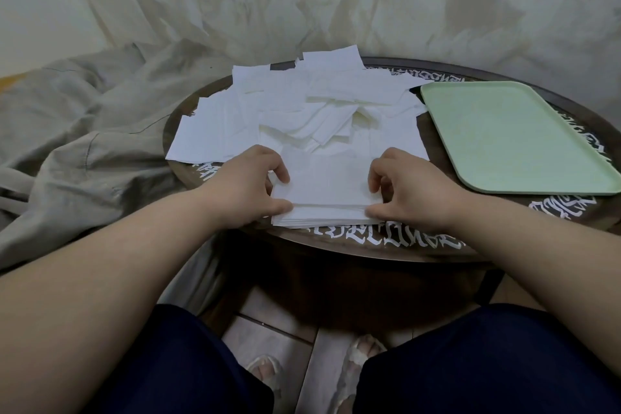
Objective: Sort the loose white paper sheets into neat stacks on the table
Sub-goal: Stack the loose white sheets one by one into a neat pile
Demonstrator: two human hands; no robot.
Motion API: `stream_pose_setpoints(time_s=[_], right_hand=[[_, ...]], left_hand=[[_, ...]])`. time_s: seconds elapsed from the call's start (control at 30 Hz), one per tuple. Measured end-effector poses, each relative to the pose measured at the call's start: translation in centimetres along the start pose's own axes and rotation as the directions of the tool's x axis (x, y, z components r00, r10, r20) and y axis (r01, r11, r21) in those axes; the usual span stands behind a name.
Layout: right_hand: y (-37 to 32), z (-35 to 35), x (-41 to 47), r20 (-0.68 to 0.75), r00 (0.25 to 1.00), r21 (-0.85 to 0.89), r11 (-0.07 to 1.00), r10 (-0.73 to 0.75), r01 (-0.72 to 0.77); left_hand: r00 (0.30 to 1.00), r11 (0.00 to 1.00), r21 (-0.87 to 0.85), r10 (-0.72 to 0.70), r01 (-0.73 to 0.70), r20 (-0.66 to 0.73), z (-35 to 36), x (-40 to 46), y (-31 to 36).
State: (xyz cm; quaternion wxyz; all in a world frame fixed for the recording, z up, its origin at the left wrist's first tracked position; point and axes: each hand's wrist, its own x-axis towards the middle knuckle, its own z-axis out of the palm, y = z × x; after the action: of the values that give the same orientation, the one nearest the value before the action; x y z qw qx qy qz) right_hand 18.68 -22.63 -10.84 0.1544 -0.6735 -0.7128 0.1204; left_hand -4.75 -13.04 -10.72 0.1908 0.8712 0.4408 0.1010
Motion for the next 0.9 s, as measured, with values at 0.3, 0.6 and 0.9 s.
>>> stream_pose_setpoints(time_s=[0.3,0.6,0.9], right_hand=[[0.7,0.6,-0.1,-0.168,0.986,0.087,0.996,0.023,-0.009],[0.7,1.2,0.0,-0.159,0.987,0.091,0.996,-0.007,0.022],[0.5,0.8,-0.4,-0.104,0.995,0.12,0.993,0.003,0.01]], left_hand=[[1.0,0.996,0.084,0.021,-0.022,0.009,-0.8,0.2,0.5],[0.999,0.999,0.037,0.017,-0.015,-0.036,0.1,-1.2,-0.6],[0.998,0.999,-0.021,0.029,-0.03,-0.056,0.2,-1.1,-0.8]])
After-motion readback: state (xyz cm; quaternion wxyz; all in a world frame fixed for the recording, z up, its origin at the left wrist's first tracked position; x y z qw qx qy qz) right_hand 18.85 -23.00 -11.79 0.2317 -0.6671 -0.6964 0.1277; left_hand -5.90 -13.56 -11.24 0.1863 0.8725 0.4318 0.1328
